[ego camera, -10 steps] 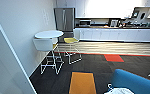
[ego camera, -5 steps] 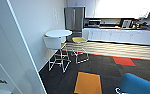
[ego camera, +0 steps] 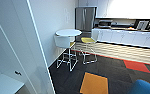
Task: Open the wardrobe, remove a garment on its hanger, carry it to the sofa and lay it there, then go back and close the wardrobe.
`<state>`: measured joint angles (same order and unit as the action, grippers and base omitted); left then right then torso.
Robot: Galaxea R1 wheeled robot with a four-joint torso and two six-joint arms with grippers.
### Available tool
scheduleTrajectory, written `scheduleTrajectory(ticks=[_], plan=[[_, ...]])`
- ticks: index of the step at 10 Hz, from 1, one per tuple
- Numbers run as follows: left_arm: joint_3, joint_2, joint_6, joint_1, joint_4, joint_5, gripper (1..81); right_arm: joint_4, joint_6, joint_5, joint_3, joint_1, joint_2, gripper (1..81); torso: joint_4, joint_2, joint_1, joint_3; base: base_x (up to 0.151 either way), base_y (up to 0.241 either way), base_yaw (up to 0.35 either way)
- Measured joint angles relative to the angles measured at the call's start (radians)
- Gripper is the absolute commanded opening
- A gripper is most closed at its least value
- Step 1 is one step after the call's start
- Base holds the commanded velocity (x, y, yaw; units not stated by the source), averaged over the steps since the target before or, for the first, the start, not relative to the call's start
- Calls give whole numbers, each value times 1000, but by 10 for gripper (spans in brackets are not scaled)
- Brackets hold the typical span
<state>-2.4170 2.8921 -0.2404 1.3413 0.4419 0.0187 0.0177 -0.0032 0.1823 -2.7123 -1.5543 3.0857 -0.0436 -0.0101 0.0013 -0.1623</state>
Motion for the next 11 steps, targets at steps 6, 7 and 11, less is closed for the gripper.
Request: scheduleTrajectory(ticks=[6,7,11], plan=[[0,0,0,-1,0,0,811,0,0,0,0,-2,0,811,0,0,0,0,0,0,285],[0,1,0,-1,0,0,811,0,0,0,0,-2,0,811,0,0,0,0,0,0,290],[0,9,0,1,0,1,811,0,0,0,0,2,0,811,0,0,0,0,0,0,290]])
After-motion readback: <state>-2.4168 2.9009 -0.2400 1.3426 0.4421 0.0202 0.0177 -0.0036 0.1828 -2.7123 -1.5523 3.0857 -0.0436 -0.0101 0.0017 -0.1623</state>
